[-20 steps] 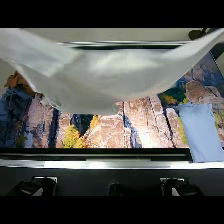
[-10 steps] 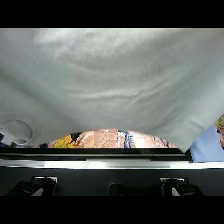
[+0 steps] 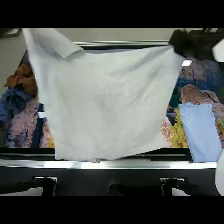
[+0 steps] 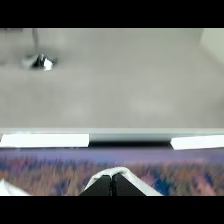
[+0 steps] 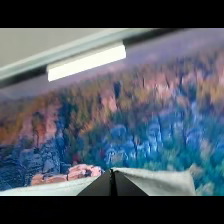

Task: Fold the shirts.

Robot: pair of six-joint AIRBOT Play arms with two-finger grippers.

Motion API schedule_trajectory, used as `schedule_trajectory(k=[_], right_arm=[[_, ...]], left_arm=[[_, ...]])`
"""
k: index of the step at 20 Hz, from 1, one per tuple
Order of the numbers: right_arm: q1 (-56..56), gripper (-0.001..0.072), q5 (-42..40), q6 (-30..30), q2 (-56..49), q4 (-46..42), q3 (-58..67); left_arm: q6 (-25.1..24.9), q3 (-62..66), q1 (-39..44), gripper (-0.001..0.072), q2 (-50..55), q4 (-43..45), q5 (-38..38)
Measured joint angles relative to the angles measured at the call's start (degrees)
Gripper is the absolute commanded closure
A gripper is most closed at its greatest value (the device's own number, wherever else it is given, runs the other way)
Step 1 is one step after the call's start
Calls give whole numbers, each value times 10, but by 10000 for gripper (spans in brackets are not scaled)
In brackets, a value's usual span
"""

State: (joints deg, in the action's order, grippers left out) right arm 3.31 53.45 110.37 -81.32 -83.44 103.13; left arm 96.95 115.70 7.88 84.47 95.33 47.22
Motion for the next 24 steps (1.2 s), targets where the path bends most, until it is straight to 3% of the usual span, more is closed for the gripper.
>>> schedule_trajectory(k=[5,6,7,8,9,10,12,14,17,21,22,24], right_arm=[[0,660,13,81,-129,61,0],[0,622,24,88,-146,72,0],[0,423,37,93,-159,80,0],[-1,238,49,96,-168,86,0],[-4,168,64,97,-173,92,0],[-10,102,81,94,-174,96,0],[-33,99,130,58,-166,100,0],[-71,234,203,-3,-152,99,0],[-132,296,338,-85,-134,68,-4],[-180,297,427,-120,-113,37,-47],[-184,297,434,-124,-108,36,-60],[-191,297,446,-130,-103,43,-87]], left_arm=[[0,-8,4,685,116,-15,99],[1,-9,7,681,134,-26,128],[2,-9,11,557,149,-39,154],[2,-9,15,251,161,-54,181],[1,-9,20,38,172,-69,212],[-1,-9,23,15,177,-80,243],[-26,-8,22,21,178,-93,316],[-51,-21,9,29,167,-109,391],[-72,-105,-24,31,113,-173,450],[-97,-348,-65,35,-16,-226,431],[-101,-416,-81,58,-52,-233,419],[-108,-545,-119,180,-124,-242,396]])
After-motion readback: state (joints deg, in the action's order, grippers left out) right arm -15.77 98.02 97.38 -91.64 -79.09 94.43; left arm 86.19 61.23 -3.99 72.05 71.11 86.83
